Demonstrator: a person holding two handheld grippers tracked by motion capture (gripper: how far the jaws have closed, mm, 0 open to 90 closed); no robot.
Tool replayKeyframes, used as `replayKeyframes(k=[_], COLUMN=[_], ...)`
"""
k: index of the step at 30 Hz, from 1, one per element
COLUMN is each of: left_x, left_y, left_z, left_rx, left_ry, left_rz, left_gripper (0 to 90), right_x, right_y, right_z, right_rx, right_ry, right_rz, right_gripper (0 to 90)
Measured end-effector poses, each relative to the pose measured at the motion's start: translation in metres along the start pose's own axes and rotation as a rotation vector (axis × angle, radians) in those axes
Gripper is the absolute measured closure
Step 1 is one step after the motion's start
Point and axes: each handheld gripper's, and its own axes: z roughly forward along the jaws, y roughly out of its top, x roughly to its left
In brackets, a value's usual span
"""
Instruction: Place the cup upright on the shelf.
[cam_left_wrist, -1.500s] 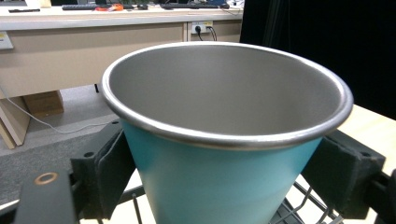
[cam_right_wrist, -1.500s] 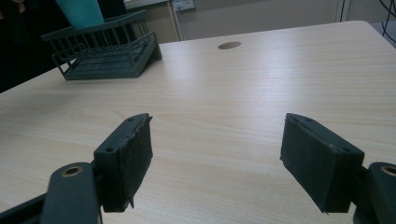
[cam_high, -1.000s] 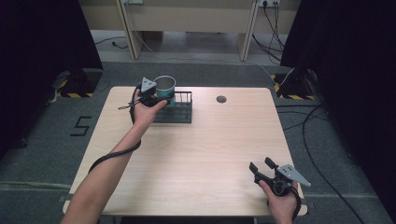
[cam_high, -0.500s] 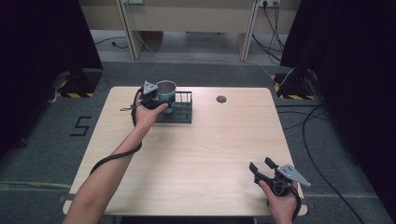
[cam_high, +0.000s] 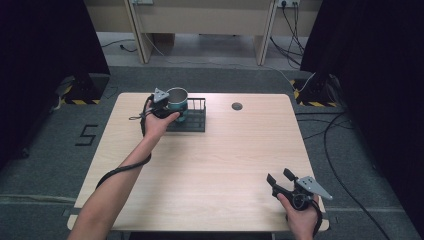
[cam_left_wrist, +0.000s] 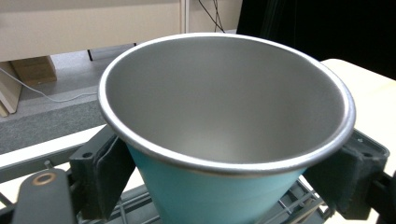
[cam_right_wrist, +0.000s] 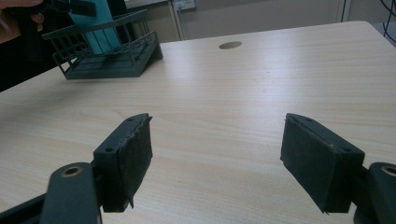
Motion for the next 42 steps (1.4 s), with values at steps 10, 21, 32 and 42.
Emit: replayKeyframes(k=[10, 21, 32, 42], left_x=[-0.001, -0.002, 0.002, 0.004], left_y=[-0.002, -0.001, -0.006, -0.008], left_z=[-0.006, -0.02, -0.035, -0.053], left_rx=[-0.001, -0.016, -0.025, -0.049], left_ry=[-0.001, -0.009, -0.009, -0.019], left_rz=[0.006, 0.018, 0.021, 0.026], left_gripper=[14.1, 14.1, 14.2, 14.2], right_x=[0.0, 0.0, 0.0, 0.0], right_y=[0.0, 0.0, 0.0, 0.0], right_z=[0.0, 0.0, 0.0, 0.0], right_rx=[0.001, 0.002, 0.0, 0.0], right_ry=[0.001, 0.0, 0.0, -0.002], right_rz=[0.0, 0.0, 0.0, 0.001], right_gripper=[25.4, 25.4, 25.4, 25.4])
